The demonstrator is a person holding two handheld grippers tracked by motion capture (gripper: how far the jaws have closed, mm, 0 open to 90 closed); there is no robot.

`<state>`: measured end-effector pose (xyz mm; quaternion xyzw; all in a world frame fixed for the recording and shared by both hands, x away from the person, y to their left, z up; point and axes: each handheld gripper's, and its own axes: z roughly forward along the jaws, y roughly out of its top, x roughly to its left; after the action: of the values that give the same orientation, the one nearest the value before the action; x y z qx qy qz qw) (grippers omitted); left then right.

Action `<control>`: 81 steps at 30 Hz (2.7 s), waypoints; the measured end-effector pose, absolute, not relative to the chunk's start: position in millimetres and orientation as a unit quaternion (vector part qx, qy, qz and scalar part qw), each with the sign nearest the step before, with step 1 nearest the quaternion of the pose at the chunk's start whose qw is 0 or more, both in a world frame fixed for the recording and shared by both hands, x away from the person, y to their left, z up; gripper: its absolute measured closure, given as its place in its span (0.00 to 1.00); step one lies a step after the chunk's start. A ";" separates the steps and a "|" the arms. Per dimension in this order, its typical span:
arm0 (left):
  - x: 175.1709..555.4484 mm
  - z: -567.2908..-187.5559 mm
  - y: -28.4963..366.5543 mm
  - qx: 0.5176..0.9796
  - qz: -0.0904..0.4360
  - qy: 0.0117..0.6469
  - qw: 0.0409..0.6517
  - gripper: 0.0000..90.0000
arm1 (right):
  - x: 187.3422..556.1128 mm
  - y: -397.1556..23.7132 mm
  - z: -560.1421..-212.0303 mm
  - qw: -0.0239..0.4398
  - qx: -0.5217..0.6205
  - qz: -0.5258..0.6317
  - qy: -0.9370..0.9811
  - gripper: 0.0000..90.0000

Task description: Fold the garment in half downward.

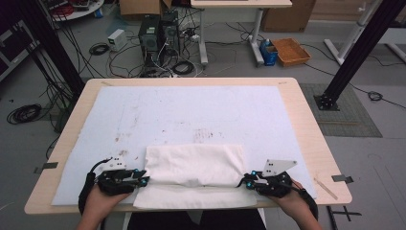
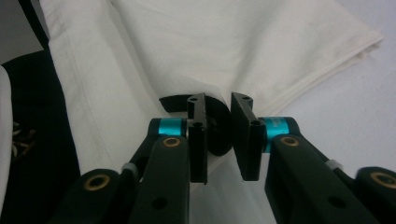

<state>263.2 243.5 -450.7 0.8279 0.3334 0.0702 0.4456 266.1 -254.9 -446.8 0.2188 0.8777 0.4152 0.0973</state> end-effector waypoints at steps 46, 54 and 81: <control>245.2 -425.0 244.1 0.829 0.061 0.284 0.478 0.93 | 255.5 -268.6 -444.2 0.092 0.217 0.436 0.868 0.93; 236.5 -423.5 248.1 0.825 0.049 0.276 0.490 0.95 | 254.4 -270.2 -442.1 0.089 0.214 0.439 0.868 0.94; 232.5 -430.1 264.0 0.789 0.069 0.347 0.502 0.43 | 245.9 -296.2 -426.3 0.088 0.270 0.509 0.813 0.41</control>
<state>232.5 264.0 -430.1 0.7894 0.3469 0.0685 0.5018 245.9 -296.2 -426.3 0.2697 0.8126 0.5092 0.0878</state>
